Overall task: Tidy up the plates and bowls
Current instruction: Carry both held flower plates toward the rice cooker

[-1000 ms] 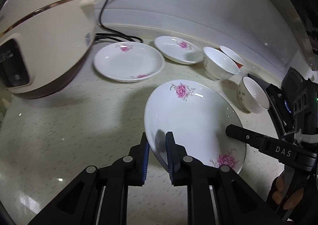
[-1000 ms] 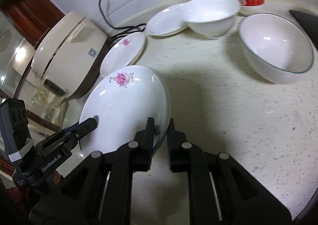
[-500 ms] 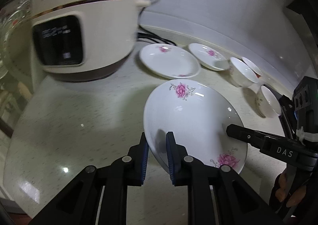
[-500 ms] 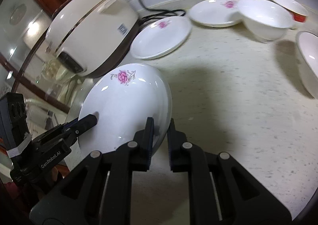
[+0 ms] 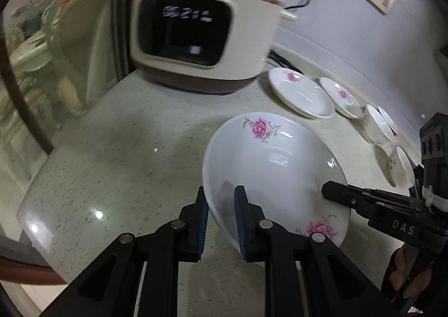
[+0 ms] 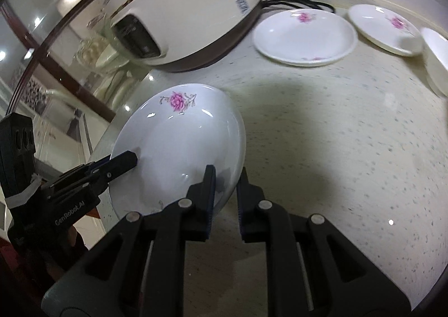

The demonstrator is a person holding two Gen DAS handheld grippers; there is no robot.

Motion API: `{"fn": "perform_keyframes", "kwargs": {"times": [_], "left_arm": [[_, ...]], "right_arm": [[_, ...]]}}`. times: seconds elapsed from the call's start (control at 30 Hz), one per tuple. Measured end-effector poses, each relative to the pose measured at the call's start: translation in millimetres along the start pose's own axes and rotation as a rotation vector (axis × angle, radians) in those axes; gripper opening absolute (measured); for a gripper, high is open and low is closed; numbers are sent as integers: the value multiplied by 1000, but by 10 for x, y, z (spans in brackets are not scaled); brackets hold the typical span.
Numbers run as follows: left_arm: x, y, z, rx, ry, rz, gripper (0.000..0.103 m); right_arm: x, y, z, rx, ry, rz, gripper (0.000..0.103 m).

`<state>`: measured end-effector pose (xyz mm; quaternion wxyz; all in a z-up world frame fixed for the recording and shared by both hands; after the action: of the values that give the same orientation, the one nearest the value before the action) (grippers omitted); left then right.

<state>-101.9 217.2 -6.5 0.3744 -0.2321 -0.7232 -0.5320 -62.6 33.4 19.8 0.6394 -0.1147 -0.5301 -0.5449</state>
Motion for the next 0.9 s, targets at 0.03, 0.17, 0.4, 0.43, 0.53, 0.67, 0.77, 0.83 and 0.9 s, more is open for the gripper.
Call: {"fn": "perform_keyframes", "kwargs": {"times": [0.03,0.17,0.4,0.43,0.53,0.67,0.77,0.83,0.9], "left_arm": [[-3,-5,30,11,8,1,18],[-26,6,148,51,32,5,18],[-107,-69,333,116,61,42,20],[-121,-73,358,121,68,44,20],[-160,-70,408,127,89,50,21],[-244,-57,465,133,113,60,22],[-264,-35,489,126,125,53,24],[-281,-23,502,119,152,55,29],[-288,-14,522,121,172,57,44]], "right_arm": [[-23,0,33,12,-1,6,17],[-119,27,135,41,-9,18,18],[-295,45,256,81,-36,56,18],[-314,48,269,85,-39,59,18],[-358,69,325,103,-46,66,18],[-401,85,355,124,-54,78,19],[-438,90,354,119,-50,93,20],[-462,94,327,98,-49,118,23],[-438,107,283,74,-41,115,29]]}}
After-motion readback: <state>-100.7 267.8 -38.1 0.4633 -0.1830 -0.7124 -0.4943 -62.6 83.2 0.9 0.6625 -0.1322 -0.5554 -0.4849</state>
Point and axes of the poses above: each gripper's, at about its wrist camera, not at the fingertips, and x roughly against the way its jaws point, z to its left, y to its top, the point moved 5 cm from there along -x, roughly the way its jaws point, and after that the axes turned 7 degrees about -x, right-handed, at the moved point
